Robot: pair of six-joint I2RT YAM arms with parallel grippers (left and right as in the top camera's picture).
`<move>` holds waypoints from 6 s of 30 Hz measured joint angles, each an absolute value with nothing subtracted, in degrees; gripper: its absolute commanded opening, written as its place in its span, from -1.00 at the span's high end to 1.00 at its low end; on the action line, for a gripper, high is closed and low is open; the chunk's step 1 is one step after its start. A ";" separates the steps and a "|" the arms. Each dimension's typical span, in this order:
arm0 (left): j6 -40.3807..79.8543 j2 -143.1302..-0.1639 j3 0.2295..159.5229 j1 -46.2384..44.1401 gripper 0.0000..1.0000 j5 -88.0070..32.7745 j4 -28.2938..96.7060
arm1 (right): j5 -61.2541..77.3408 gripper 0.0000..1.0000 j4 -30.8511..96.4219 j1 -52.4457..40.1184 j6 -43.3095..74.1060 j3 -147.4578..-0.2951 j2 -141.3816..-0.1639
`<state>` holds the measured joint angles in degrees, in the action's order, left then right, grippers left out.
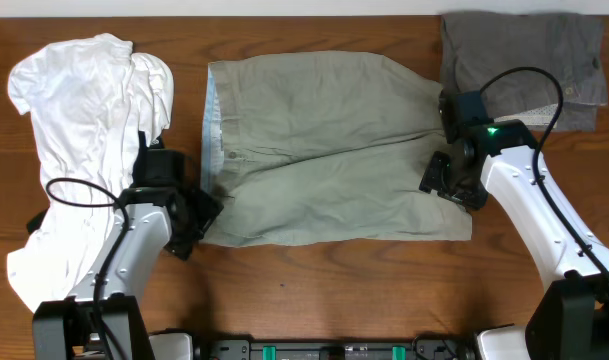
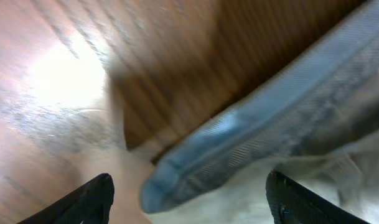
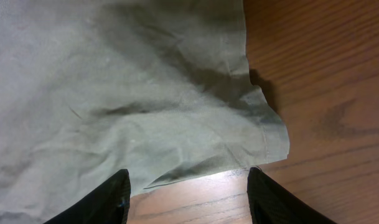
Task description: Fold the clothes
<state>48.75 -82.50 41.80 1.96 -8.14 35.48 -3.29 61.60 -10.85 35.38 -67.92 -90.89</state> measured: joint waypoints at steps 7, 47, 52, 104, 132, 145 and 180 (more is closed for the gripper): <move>51.18 -82.50 41.78 -2.63 -0.45 -7.11 33.34 | -3.31 -0.17 61.60 -10.85 35.66 -67.92 -90.89; 49.45 -78.76 43.22 -3.46 0.88 -3.99 30.41 | 3.03 -0.03 54.46 -16.75 44.77 -50.89 -90.89; 48.62 -78.76 43.22 -3.46 0.88 -3.86 30.59 | 3.03 -0.13 48.71 -16.75 45.54 -46.94 -90.89; 42.11 -44.29 44.93 2.81 0.88 1.93 46.41 | -1.28 0.97 68.34 -3.86 35.03 -62.48 -64.73; 38.15 -46.44 44.95 -2.28 0.28 -12.14 66.89 | -1.89 0.55 69.67 -3.75 29.41 -66.28 -65.28; 44.84 -46.50 38.52 -23.22 -0.18 -13.39 62.67 | -1.32 0.21 68.49 -3.75 27.73 -66.28 -68.58; 44.97 -78.46 33.28 -43.57 0.88 -13.61 38.61 | -1.23 0.09 67.90 -3.75 26.55 -66.28 -68.64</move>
<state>44.97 -78.46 33.28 -43.57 -13.61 38.61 -1.23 67.90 -3.75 26.55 -66.28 -68.64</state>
